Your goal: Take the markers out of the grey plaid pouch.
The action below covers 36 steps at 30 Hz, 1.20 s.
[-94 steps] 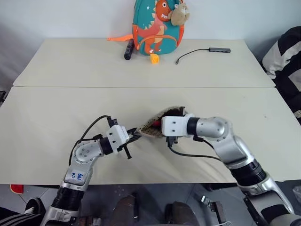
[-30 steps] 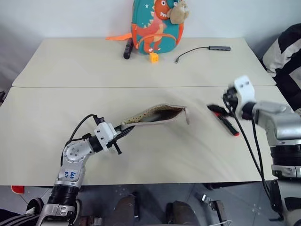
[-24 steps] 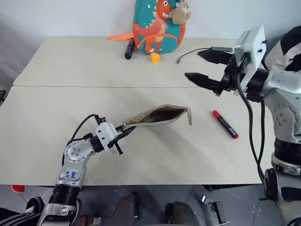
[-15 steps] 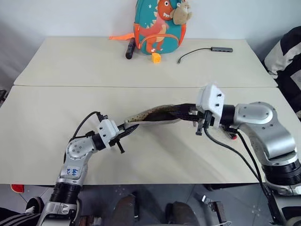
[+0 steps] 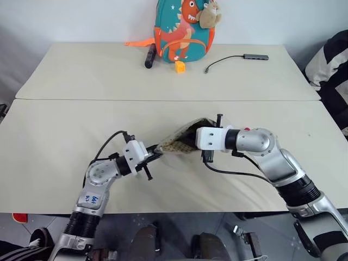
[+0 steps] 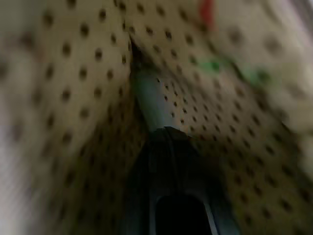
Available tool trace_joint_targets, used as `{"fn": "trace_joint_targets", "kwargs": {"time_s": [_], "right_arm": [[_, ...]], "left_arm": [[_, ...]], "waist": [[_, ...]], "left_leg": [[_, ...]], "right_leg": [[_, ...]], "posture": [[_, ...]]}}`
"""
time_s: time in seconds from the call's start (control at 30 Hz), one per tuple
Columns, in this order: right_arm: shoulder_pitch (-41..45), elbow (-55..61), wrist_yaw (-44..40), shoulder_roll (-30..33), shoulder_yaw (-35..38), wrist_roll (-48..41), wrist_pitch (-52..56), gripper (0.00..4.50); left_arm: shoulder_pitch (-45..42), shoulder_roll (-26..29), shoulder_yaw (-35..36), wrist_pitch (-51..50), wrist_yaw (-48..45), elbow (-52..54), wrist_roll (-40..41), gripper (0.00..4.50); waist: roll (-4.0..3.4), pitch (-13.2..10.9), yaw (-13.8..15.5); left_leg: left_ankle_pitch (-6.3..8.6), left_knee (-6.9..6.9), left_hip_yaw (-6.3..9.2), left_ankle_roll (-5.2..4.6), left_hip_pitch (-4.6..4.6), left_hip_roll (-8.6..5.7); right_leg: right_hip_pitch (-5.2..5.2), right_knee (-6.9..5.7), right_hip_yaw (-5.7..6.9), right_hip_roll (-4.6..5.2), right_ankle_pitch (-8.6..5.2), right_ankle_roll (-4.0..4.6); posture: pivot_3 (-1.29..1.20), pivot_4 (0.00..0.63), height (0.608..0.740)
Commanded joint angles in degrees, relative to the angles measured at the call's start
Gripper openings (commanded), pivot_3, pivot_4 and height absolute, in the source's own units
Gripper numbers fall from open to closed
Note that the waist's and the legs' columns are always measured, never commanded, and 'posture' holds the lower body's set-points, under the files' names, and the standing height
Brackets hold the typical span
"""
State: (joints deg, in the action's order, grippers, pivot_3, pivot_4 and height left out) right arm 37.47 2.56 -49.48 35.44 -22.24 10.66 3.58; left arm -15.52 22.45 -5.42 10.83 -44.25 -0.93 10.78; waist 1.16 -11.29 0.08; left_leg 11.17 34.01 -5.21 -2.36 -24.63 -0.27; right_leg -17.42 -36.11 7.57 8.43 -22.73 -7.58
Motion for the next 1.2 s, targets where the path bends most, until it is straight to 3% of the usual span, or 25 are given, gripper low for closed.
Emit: {"fn": "trace_joint_targets", "kwargs": {"time_s": [0.03,0.43,0.53,0.93,1.2], "right_arm": [[0.87,-1.25,-0.11,-0.6,-1.33,2.94,-2.4,0.03],[0.3,-4.27,2.4,-4.3,-2.23,9.35,-2.52,0.03],[0.1,-3.9,1.43,-5.42,-1.07,7.28,-0.82,0.56],[-0.26,-1.29,2.66,-8.59,-0.55,7.72,0.98,4.45],[-0.74,0.96,1.2,-10.95,-1.19,6.37,2.27,4.45]], "left_arm": [[-0.63,-1.11,-1.08,0.04,0.4,4.23,0.38,0.0],[-0.61,-1.12,-0.31,-2.57,-0.79,6.71,3.08,0.0],[-0.61,-1.05,-0.17,-2.95,-0.95,6.88,3.02,0.0],[-0.23,-0.81,0.33,-3.6,-1.95,6.53,3.37,0.0],[0.11,-0.16,0.43,-4.29,-3.34,6.44,4.42,0.0]], "waist": [[0.0,0.0,-0.09],[-0.01,0.0,-0.1],[-0.01,0.0,-0.23],[-0.01,0.0,-0.3],[-0.01,0.0,-0.35]], "left_leg": [[0.0,0.0,-0.01,0.0,0.0,0.0],[-0.01,0.01,-0.01,0.01,0.01,0.0],[0.0,0.02,-0.02,0.01,0.01,0.0],[0.0,0.01,-0.01,0.01,0.04,0.0],[0.0,0.02,-0.02,0.01,0.05,0.0]], "right_leg": [[0.0,0.01,0.0,0.0,0.0,0.0],[-0.01,-0.05,-0.02,-0.03,0.0,0.0],[-0.01,-0.06,-0.04,-0.03,0.0,0.0],[-0.04,-0.19,-0.04,-0.04,0.0,0.01],[-0.07,-0.32,-0.06,-0.04,0.0,0.01]], "posture": [[0.0,0.15,0.74],[0.0,0.15,0.74],[0.0,0.15,0.74],[0.0,0.15,0.74],[0.0,0.15,0.74]]}}
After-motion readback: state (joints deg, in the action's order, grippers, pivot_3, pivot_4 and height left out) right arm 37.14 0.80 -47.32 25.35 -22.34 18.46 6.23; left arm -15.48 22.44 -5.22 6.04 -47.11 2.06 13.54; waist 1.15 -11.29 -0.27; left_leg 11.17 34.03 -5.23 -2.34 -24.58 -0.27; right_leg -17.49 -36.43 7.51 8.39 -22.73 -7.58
